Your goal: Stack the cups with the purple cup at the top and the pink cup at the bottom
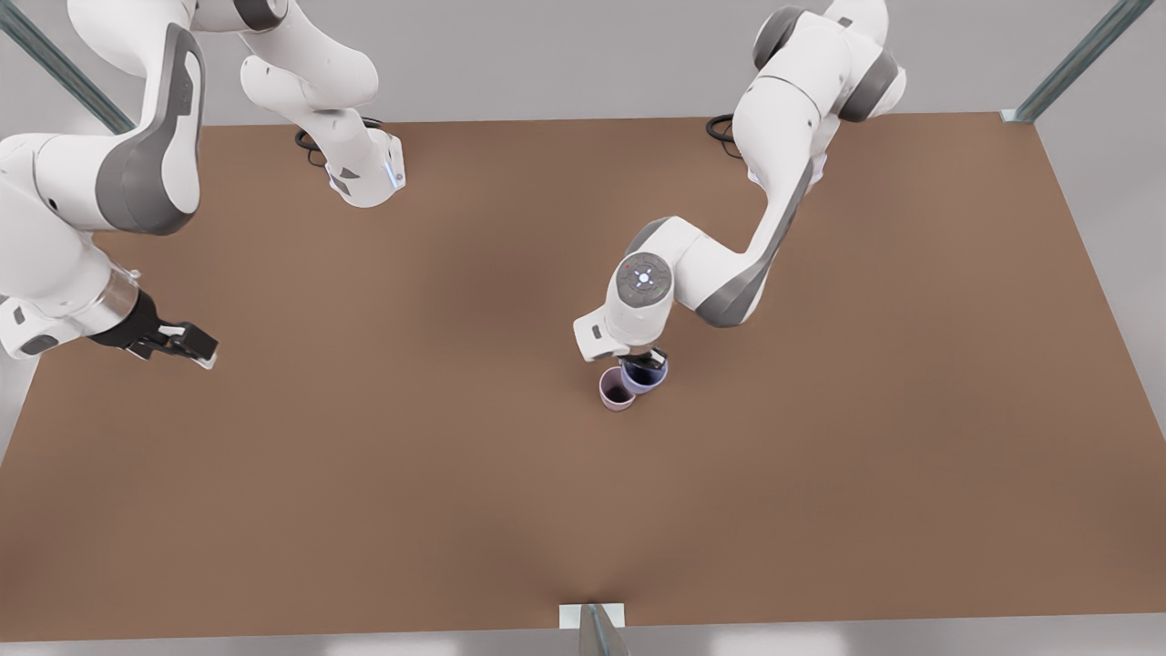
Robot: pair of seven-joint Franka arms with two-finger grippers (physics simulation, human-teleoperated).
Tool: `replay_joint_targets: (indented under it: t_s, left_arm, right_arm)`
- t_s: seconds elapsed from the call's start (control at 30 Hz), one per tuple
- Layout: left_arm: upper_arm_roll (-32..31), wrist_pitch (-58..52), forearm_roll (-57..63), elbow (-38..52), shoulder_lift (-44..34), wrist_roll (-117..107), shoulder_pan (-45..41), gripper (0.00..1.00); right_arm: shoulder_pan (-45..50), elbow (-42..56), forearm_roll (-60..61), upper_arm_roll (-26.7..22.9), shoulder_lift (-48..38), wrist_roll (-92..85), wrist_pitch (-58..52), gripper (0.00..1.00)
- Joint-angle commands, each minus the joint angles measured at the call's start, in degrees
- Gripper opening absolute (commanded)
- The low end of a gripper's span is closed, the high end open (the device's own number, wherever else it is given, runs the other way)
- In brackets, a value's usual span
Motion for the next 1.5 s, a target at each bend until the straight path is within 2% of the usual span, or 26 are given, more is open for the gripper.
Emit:
replay_joint_targets:
  t_s: [0.0,0.2,1.47]
  left_arm:
    - [0.0,3.3,1.2,0.2,0.4,-18.5,-0.4,0.21]
    - [0.1,6.1,1.3,3.1,3.0,-22.8,-1.6,0.21]
    - [0.1,3.7,3.2,1.9,4.7,-23.6,-2.8,0.21]
  right_arm:
    - [-0.1,0.2,0.0,0.0,0.0,-9.6,0.0,1.00]
    - [-0.1,0.2,0.0,0.0,0.6,-9.6,0.8,1.00]
    - [-0.1,0.2,0.2,0.0,0.7,-9.5,3.7,1.00]
